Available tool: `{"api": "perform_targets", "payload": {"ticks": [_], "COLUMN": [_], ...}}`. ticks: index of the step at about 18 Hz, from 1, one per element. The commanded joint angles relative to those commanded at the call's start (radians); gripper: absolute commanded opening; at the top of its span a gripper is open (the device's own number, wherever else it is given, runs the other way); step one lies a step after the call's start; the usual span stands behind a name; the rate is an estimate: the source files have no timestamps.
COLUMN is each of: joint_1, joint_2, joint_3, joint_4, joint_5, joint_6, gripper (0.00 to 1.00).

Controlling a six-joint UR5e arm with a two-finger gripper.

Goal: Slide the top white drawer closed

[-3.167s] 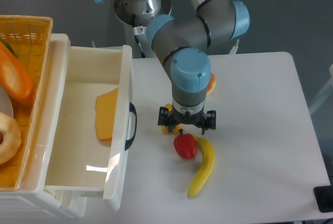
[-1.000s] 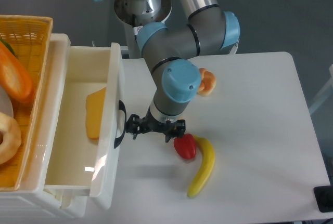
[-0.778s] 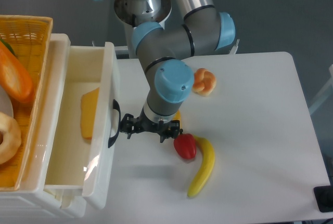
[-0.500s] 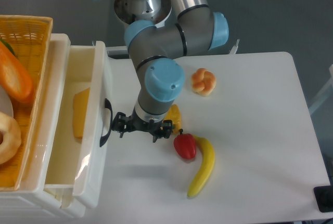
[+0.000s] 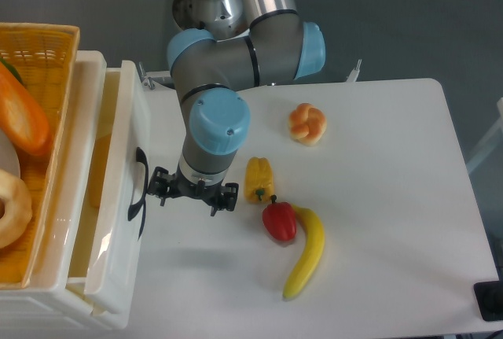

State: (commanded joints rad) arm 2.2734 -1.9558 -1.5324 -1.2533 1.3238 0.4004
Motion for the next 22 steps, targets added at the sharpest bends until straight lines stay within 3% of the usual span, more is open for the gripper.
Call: {"api": "perform_targets", "payload": {"ticks": [22], "joint_1": [-0.017], "joint_2": [0.003], "joint_3": [0.0], "joint_4": [0.002], "joint_5": [-0.002], "joint_6": [-0.005], "gripper": [1.0]}}
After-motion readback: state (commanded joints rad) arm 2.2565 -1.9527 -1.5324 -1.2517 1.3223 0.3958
